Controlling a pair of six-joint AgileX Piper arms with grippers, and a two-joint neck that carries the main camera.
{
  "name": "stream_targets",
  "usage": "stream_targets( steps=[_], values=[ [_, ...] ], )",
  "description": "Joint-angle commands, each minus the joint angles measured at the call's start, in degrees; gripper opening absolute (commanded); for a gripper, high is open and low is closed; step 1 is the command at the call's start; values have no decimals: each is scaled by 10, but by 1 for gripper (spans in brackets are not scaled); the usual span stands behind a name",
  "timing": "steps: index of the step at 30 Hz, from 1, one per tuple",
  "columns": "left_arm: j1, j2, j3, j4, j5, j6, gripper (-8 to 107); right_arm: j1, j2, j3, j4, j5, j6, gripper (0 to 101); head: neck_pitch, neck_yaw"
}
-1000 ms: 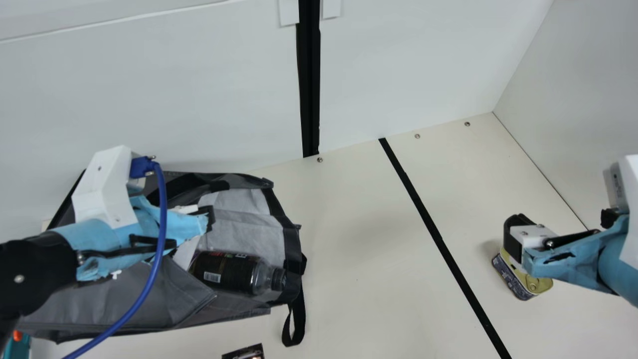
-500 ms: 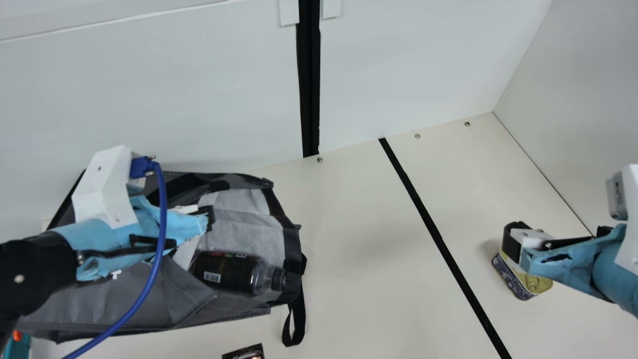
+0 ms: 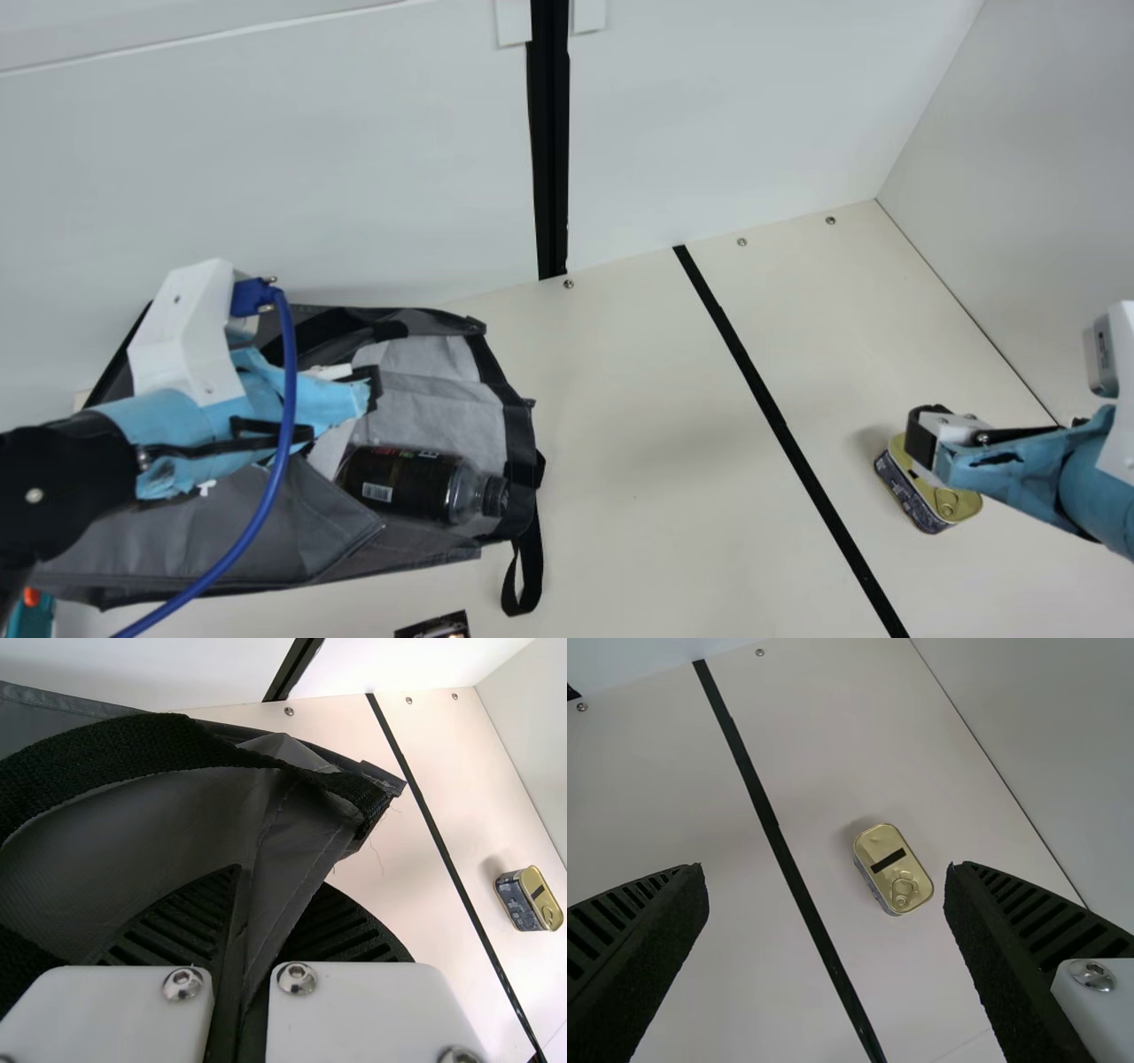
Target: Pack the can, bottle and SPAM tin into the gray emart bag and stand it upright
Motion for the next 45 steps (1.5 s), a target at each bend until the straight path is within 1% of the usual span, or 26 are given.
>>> stream_targets(
  steps=[1, 10, 27, 36, 45],
  values=[
    [0, 0, 0, 0, 0, 0, -8, -1, 0, 2, -2, 0, -1, 95, -13, -1],
    [0, 0, 0, 0, 0, 0, -8, -1, -3, 11, -3, 0, -5, 95, -13, -1],
    [0, 0, 0, 0, 0, 0, -8, 9, 7, 16, -4, 0, -12, 95, -13, -1],
    [0, 0, 0, 0, 0, 0, -8, -16, 28, 14, 2, 0, -51, 95, -13, -1],
    [0, 0, 0, 0, 0, 0, -8, -69, 60, 19, 17, 0, -116, 95, -13, -1]
  ],
)
